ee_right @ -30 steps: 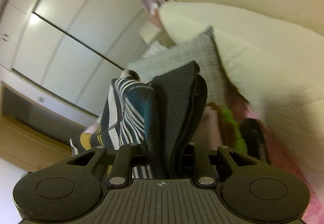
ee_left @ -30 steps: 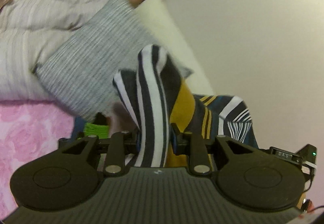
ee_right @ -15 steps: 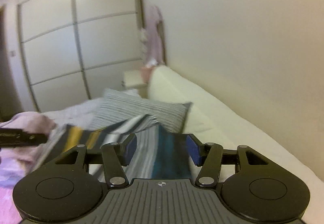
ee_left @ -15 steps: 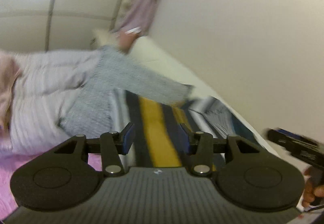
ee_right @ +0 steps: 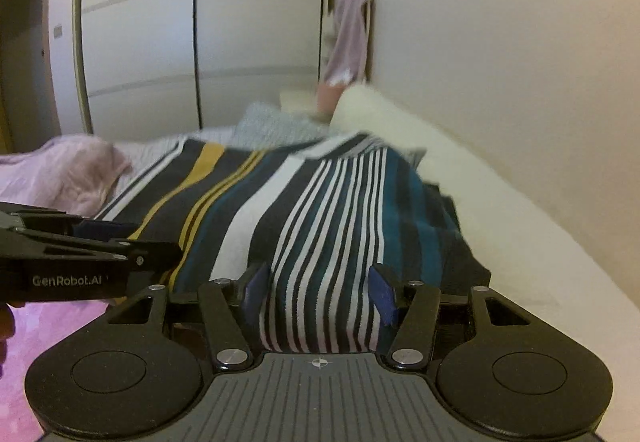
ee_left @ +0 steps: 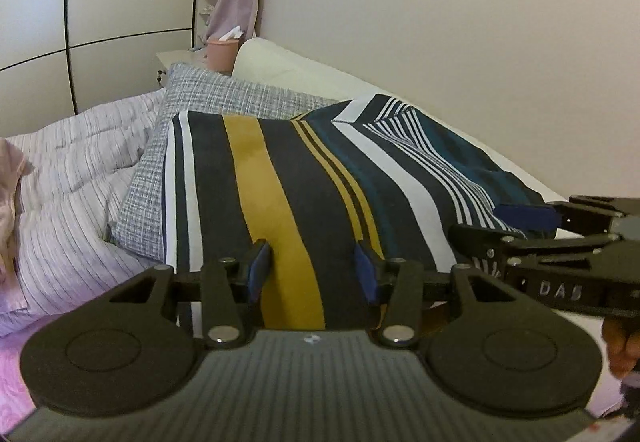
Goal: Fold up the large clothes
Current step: 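Lower the sweater onto the clothes stack and open both grippers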
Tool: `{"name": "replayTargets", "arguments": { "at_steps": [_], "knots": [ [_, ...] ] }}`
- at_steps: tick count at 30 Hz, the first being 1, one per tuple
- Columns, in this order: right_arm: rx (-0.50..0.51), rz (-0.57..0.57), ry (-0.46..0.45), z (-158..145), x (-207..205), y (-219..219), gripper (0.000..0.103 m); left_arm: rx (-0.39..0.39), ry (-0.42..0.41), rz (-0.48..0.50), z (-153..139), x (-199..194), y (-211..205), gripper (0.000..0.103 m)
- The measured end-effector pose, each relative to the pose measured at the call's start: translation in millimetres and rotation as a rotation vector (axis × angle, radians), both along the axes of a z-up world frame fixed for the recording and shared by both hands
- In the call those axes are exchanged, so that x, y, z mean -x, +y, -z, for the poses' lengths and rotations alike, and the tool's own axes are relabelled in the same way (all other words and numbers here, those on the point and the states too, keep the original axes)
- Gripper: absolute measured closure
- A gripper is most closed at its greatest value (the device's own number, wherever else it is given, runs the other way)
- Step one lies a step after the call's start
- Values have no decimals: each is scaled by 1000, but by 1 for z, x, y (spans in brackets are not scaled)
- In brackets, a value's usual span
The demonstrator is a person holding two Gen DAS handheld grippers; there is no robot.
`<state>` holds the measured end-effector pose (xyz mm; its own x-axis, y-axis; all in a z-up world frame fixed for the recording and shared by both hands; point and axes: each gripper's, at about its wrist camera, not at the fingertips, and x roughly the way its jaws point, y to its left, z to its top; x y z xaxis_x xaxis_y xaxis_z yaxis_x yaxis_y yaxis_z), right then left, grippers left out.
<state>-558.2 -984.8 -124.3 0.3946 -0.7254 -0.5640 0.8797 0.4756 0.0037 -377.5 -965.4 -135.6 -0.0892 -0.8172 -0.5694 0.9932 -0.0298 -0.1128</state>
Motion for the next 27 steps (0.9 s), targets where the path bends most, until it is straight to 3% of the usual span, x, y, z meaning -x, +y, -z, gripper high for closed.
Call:
{"name": "replayTargets", "arguments": {
  "at_steps": [9,13,17,21,24,27],
  "knots": [
    [-66,-10,3,-12,8,1,51,-36,-10,-10,-6,5,8,58],
    [-69,19,-54,-21,14,-5,50,-61,0,-20,-19,2,6,56],
    [-59,74,-155,-44,29,10,48,-69,30,-27,-39,-2,22,44],
    [-56,143,-237,-65,47,41,29,-81,14,-34,-59,-4,52,34],
    [-71,163,-229,-74,51,70,26,-100,6,-41,-70,-7,80,25],
    [-120,168,-205,-78,53,100,26,-119,8,-44,-78,-11,113,23]
  ]
}}
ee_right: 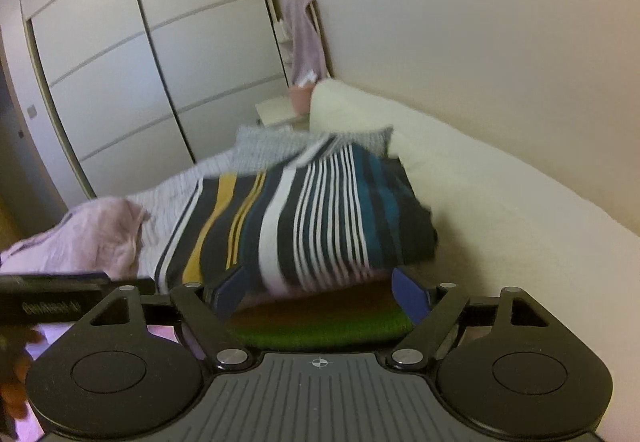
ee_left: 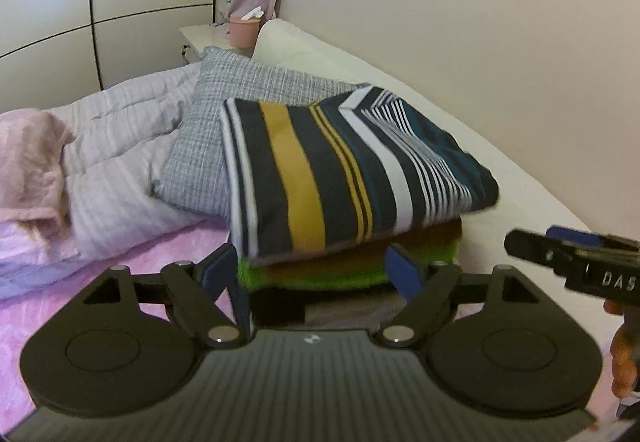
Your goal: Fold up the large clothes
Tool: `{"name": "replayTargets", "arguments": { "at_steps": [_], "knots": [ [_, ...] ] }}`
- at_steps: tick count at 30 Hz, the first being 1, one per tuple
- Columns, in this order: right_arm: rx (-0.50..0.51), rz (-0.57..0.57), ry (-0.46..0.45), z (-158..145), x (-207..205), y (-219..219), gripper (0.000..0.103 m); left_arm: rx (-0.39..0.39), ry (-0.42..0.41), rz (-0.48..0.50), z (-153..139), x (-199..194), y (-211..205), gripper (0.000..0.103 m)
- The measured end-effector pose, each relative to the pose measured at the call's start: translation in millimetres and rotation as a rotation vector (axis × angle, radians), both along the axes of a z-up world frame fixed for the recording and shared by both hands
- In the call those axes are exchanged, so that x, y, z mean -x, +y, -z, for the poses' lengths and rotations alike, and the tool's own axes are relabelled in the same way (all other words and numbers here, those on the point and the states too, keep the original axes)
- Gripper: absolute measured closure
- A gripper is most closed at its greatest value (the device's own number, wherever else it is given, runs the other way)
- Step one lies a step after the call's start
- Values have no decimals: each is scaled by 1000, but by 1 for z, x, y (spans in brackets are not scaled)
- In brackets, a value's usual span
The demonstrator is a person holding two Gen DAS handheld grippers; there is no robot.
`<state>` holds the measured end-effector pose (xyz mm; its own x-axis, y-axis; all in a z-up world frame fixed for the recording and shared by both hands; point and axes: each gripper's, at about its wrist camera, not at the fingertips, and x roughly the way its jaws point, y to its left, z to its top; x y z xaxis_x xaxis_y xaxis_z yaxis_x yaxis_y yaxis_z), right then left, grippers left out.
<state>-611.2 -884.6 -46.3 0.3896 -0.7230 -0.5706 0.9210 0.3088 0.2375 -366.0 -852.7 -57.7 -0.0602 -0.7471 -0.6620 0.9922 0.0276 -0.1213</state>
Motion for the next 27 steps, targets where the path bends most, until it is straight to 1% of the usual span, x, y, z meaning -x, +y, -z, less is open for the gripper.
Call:
{"name": "replayTargets", "arguments": {
  "at_steps": [4,8,13,16,18,23,25,26,27],
  "knots": [
    [-42,-19,-6,-9,0,44,26,-6,8,-9,-11,-5,46,21],
    [-32,-17,22,-25,-4,95,26,-2,5,-2,-18,-5,94,19],
    [-33,-1,32,-33,-14,160,26,15,-17,20,-22,-4,159,15],
    [-44,13,65,-33,-18,202,26,23,-32,16,-22,-8,199,13],
    [-43,20,80,-31,-21,230,26,30,-27,23,-21,-12,224,11],
    [-67,32,70,-25,-23,289,26,20,-19,26,-16,-19,282,9],
    [-72,42,76,-26,-24,310,26,21,-17,28,-16,-21,303,6],
    [-68,46,80,-27,-24,321,26,29,-18,28,-17,-21,312,1],
    [-66,54,84,-28,-25,330,26,40,-21,27,-18,-20,321,1]
  ]
}}
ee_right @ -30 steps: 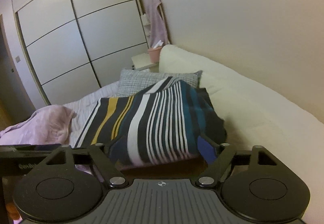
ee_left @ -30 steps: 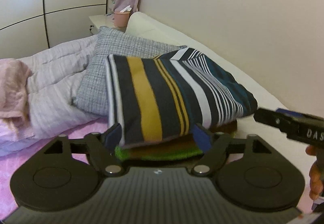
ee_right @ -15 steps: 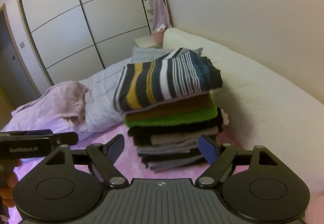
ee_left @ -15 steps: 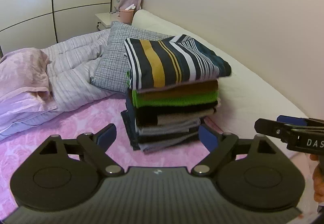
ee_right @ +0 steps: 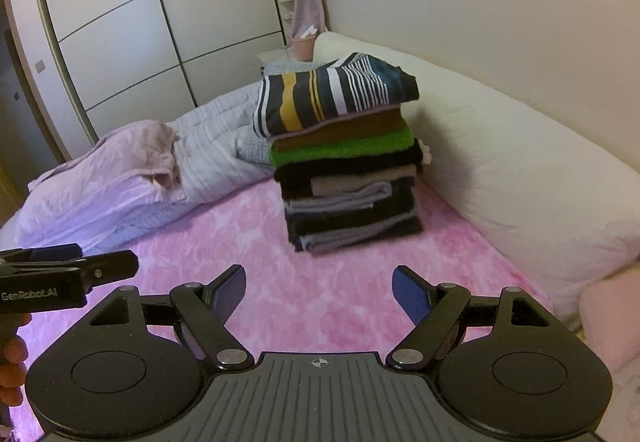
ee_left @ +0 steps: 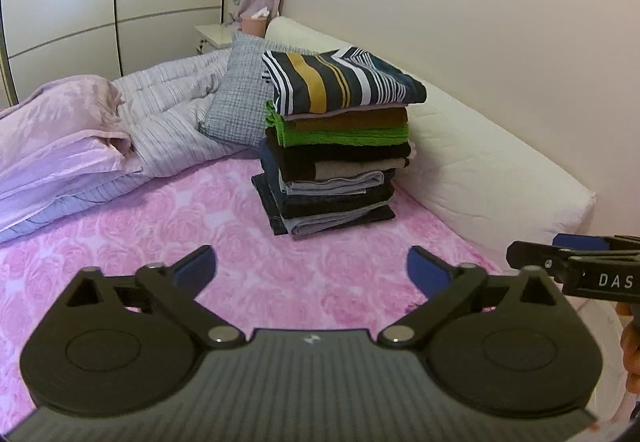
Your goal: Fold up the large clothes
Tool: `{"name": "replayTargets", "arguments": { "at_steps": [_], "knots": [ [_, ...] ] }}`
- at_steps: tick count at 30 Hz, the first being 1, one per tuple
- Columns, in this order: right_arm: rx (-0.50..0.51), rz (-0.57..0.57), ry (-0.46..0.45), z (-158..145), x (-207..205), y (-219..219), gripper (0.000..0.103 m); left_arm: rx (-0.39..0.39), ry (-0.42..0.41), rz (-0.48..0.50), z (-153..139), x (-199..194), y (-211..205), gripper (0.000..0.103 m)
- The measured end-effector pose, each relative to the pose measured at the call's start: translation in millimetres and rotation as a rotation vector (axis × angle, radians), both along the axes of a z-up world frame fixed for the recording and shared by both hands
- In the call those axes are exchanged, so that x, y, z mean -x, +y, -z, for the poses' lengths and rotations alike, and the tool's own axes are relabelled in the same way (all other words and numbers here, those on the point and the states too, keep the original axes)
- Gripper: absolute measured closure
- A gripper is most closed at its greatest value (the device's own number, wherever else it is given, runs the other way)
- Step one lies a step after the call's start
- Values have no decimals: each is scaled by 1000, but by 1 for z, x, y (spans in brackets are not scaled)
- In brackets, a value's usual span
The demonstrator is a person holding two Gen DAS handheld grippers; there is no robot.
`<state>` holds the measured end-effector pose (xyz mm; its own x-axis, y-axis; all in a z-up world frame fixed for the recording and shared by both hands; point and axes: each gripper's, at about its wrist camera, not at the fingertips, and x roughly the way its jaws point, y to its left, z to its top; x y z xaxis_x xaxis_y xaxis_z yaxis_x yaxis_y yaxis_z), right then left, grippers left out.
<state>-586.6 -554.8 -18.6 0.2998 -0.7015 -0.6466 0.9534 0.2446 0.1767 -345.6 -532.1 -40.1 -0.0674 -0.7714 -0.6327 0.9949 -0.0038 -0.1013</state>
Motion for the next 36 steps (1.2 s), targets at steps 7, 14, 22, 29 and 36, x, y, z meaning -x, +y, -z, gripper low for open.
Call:
{"name": "replayTargets", "arguments": {
  "at_steps": [7,14,22,29,36],
  "knots": [
    [10,34,9,-9,4,41,26,25,10,0,-13,5,39,1],
    [27,47,7,-16,17,57,26,8,12,1,-16,17,55,1],
    [21,5,24,-15,36,55,26,-33,32,-30,-13,39,58,1],
    [15,-54,14,-17,61,48,26,-43,33,-67,-16,66,56,1],
    [9,-119,-5,-15,79,40,26,-66,23,-104,-13,89,58,1]
  ]
}}
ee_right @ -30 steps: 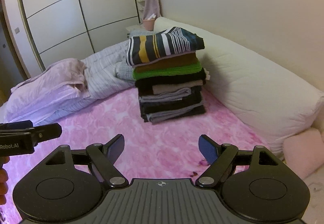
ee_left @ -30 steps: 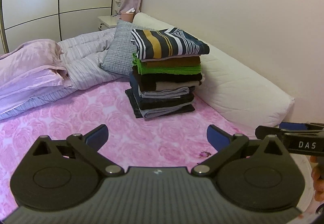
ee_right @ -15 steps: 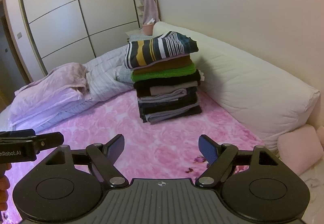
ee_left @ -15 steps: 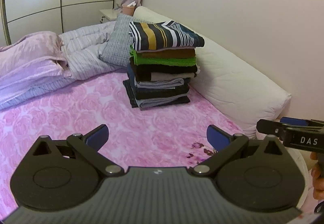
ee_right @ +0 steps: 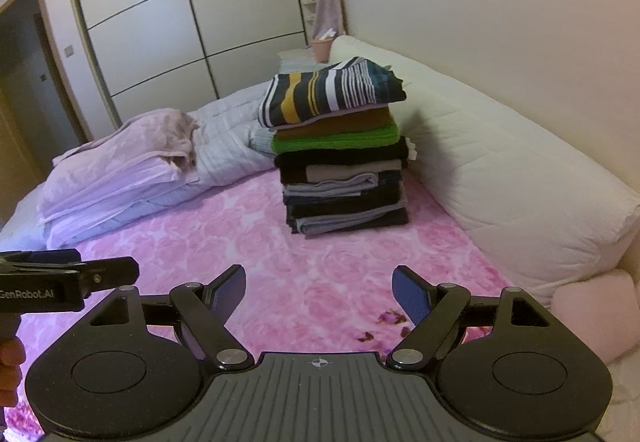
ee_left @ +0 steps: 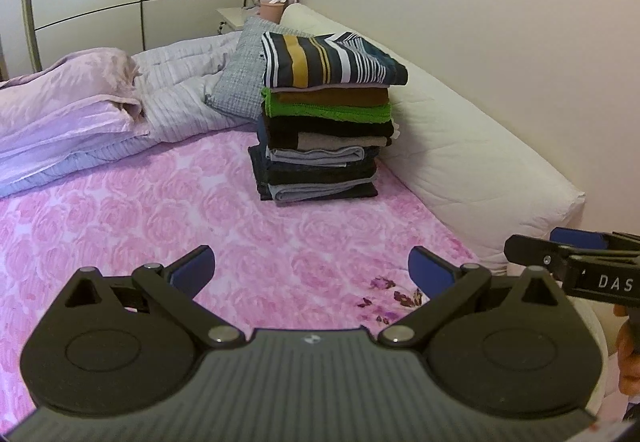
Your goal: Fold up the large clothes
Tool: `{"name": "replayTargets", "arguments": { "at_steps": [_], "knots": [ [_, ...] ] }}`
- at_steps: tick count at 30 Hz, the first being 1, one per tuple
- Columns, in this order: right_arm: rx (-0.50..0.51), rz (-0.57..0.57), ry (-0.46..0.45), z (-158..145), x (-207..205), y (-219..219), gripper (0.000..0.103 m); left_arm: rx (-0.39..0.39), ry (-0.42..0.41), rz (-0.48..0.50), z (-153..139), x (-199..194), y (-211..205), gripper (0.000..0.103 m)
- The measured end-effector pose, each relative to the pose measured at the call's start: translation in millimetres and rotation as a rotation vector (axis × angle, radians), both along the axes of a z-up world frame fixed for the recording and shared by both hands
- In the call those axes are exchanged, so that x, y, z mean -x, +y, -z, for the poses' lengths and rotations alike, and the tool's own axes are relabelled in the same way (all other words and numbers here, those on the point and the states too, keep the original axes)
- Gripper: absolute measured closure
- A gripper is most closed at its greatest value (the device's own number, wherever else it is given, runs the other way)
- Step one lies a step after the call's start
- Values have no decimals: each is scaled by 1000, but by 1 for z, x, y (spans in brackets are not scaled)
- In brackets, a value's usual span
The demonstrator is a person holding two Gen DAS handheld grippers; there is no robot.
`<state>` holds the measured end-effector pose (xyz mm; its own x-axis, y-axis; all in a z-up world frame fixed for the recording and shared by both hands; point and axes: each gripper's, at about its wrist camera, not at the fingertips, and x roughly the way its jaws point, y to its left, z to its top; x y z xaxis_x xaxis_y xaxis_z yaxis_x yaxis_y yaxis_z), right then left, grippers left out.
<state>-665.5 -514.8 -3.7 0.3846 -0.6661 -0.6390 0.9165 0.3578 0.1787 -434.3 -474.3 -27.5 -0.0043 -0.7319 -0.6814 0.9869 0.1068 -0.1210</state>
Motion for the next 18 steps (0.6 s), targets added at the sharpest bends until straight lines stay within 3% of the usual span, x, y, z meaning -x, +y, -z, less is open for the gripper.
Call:
{"name": "replayTargets", "arguments": {
  "at_steps": [18],
  "knots": [
    [-48,-72,1,16,12,11,26,-58,-18,-49,14,22,19,1]
  ]
}}
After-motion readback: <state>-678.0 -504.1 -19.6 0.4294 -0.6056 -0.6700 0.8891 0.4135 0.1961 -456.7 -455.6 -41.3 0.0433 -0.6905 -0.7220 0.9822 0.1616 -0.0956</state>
